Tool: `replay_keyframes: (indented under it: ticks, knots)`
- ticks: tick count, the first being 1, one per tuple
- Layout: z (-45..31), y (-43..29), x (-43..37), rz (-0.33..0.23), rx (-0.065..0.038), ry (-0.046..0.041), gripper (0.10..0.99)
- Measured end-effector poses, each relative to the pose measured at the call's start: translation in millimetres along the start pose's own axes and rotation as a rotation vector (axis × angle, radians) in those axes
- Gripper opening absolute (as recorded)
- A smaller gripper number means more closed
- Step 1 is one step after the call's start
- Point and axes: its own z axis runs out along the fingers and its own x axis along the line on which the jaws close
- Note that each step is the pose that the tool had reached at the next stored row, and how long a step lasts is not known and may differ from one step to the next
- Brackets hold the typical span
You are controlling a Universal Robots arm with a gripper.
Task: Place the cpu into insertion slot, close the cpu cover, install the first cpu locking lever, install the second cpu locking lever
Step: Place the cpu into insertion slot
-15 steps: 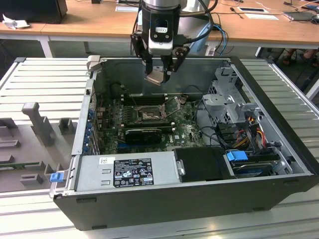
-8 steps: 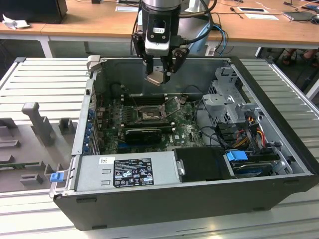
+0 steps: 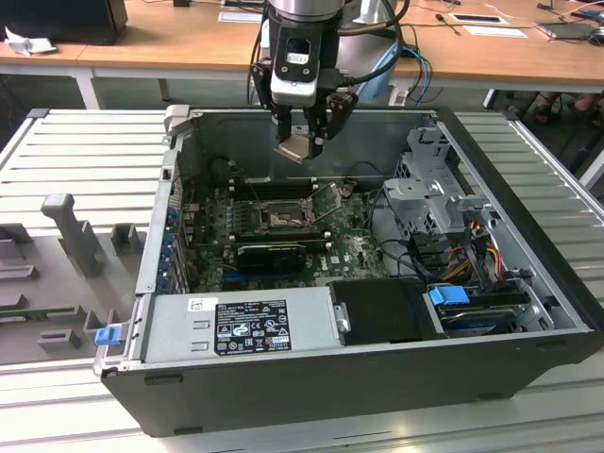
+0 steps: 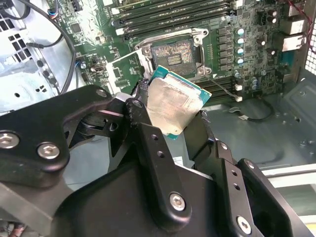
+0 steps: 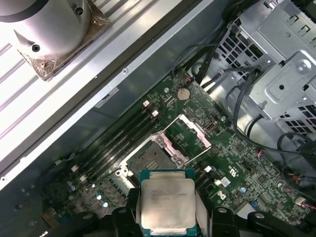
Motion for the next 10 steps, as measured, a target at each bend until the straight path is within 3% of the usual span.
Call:
replay_keyframes:
  ticks: [10]
  knots:
    - [2.6, -0.2, -0.1, 0.069, -0.002, -0.006, 0.533]
